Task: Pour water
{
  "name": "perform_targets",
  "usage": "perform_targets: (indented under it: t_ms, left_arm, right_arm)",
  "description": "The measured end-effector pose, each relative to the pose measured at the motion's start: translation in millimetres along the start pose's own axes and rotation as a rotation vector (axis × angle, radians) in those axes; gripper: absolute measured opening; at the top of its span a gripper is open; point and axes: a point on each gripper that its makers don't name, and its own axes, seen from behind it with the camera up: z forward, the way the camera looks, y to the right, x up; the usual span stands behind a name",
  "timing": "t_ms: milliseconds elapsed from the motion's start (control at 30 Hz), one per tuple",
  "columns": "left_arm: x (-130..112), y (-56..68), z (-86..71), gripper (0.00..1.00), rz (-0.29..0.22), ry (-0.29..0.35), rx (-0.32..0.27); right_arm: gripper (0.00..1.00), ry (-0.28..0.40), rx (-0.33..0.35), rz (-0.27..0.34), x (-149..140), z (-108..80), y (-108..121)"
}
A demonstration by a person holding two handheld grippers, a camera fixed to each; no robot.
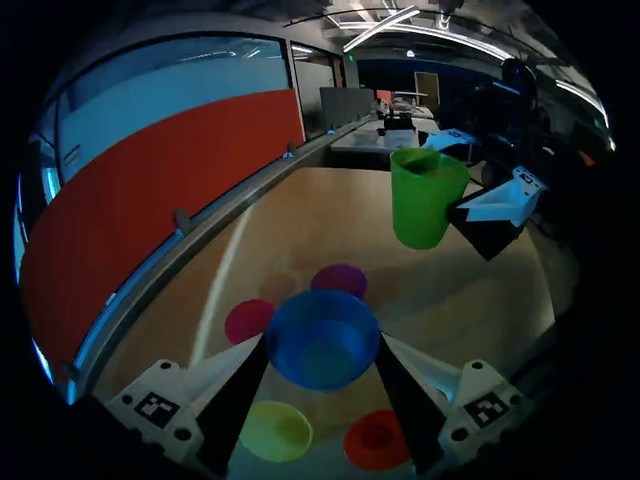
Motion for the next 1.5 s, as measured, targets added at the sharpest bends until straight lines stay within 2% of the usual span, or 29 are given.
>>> perform_targets:
  t_ms: [300, 900, 1500]
  left_arm:
    - [19.4, -5.6, -20.0, 0.88, -0.036, 0.092, 0.057]
    - [42.6, -18.8, -55.0, 0.87, -0.114, 0.268, 0.153]
    - [67.8, -18.5, -98.4, 0.87, -0.149, 0.447, 0.227]
  right_arm:
    - [0.89, 0.003, 0.003, -0.005, 7.2, -0.3, -5.2]
    - [0.9, 0.004, 0.0, -0.003, 15.6, 0.5, -10.5]
    - [0.9, 0.013, 0.006, -0.019, 24.7, 0.3, -21.5]
